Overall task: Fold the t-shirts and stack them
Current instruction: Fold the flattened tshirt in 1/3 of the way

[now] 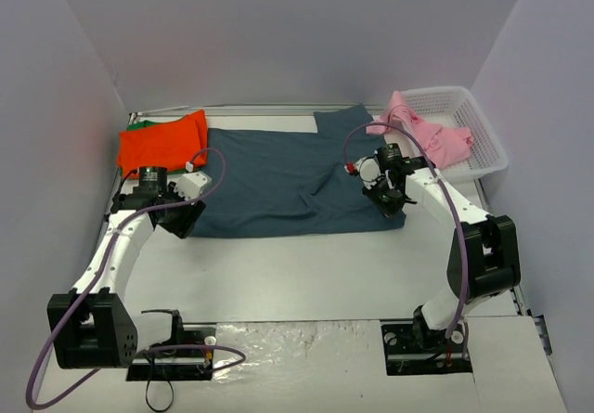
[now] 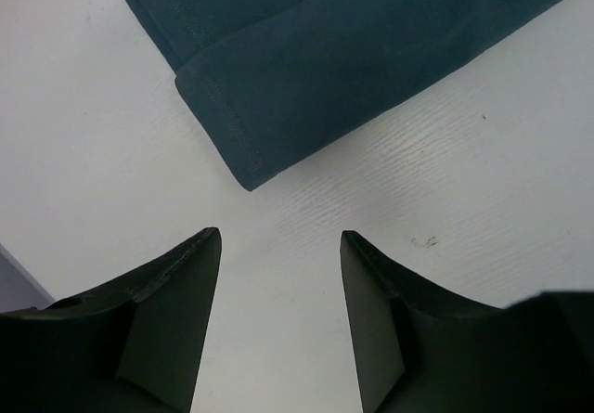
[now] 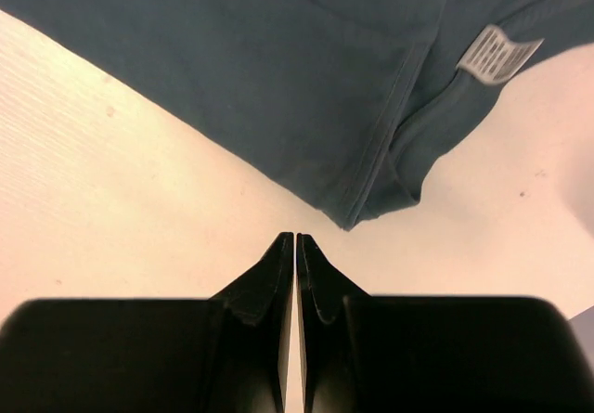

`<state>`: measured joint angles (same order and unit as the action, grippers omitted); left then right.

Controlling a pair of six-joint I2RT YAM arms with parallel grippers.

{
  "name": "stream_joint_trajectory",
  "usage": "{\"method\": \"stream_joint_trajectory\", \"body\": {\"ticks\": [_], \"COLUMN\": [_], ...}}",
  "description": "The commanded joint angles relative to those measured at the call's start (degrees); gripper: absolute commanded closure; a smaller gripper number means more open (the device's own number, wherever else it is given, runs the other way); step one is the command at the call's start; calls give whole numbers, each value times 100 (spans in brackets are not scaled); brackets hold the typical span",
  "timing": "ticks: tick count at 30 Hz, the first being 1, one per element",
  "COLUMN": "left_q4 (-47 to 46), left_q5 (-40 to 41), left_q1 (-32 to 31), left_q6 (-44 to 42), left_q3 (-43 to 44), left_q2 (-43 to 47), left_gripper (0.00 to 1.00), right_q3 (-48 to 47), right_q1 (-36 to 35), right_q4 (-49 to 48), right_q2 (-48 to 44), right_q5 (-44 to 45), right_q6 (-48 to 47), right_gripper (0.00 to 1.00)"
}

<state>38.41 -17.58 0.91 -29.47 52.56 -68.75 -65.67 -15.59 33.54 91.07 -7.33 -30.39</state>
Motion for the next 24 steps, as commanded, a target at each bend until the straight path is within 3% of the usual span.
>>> {"method": "stream_joint_trajectory", "body": {"ticks": [1,7,9,13,24], "left_q4": [-18,-211,-273,-334,-378], "left_q5": [0,124,141,176,396], "left_q1": [-29,-29,-29,-29,-29], "left_q6": [-225,-190,-129,-102,-129], "left_q3": [36,53,62,53,62], "left_q2": [-33,-384,-446,-464,-446], "left_gripper": [47,44,43,43,42], "right_q3": [203,169,134,2,-297], "right_q1": [39,179,249,417,751], "right_q4": [118,109,92,56,47], "right_q2": [-151,174,340,499,1194], "right_q5": [223,329,338,408,364], "right_q6": [121,77,34,-46,-213], "right_gripper": [98,91,77,67,67]}}
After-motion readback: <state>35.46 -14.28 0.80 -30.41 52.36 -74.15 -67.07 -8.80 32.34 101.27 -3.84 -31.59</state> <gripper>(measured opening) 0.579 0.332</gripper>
